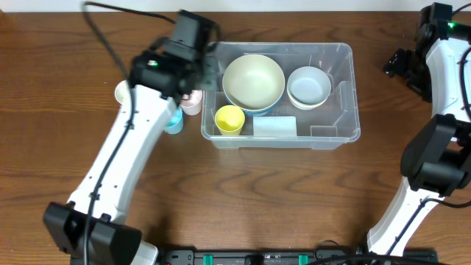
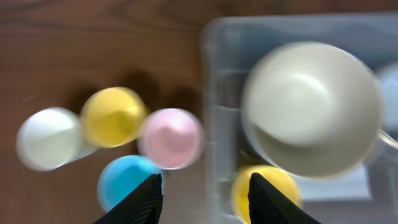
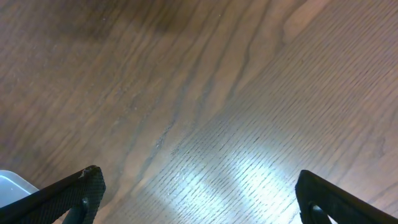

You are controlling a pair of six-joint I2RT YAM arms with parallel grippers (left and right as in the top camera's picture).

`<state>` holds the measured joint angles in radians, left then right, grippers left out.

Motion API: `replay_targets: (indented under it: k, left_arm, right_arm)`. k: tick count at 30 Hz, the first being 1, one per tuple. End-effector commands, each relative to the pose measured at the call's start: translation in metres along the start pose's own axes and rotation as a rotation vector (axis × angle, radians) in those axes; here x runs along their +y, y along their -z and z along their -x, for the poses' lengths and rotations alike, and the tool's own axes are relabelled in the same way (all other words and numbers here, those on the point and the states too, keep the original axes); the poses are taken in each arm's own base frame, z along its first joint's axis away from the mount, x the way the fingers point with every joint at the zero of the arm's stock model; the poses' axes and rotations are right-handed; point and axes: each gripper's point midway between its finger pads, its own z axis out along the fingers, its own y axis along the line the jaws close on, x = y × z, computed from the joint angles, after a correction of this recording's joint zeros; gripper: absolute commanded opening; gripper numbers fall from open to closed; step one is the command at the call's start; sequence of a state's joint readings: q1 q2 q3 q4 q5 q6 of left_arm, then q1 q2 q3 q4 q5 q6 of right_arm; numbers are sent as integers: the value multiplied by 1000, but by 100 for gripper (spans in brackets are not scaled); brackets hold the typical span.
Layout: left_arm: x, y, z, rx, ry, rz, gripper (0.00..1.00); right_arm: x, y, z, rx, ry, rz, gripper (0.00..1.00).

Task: Pack container
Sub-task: 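Move the left gripper back to the light blue cup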

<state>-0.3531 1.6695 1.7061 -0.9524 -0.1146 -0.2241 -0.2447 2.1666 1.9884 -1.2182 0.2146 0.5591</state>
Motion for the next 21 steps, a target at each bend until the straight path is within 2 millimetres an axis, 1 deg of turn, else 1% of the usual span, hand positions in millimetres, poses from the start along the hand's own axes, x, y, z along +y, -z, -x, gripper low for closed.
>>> replay_targets:
  k: [1, 5, 7, 10, 14, 18, 21]
  left_arm:
    - [48, -11, -1, 26, 165, 119, 47]
    - [89, -27, -17, 106, 318, 197, 47]
    - [103, -34, -28, 152, 382, 230, 47]
    - [118, -42, -44, 209, 457, 273, 47]
    - [127, -50, -62, 270, 485, 305, 47]
    - [121, -61, -80, 338, 489, 283, 47]
    - [120, -73, -96, 371, 498, 288, 47]
  right_arm:
    - [-6, -5, 3, 0, -21, -18, 99]
    - [-6, -5, 3, 0, -21, -18, 99]
    - [-6, -5, 3, 0, -21, -18, 99]
    - [-6, -5, 3, 0, -21, -18, 99]
    - [-6, -5, 3, 0, -21, -18, 99]
    - [-6, -5, 3, 0, -21, -18, 99]
    - [-6, -5, 3, 0, -21, -18, 99]
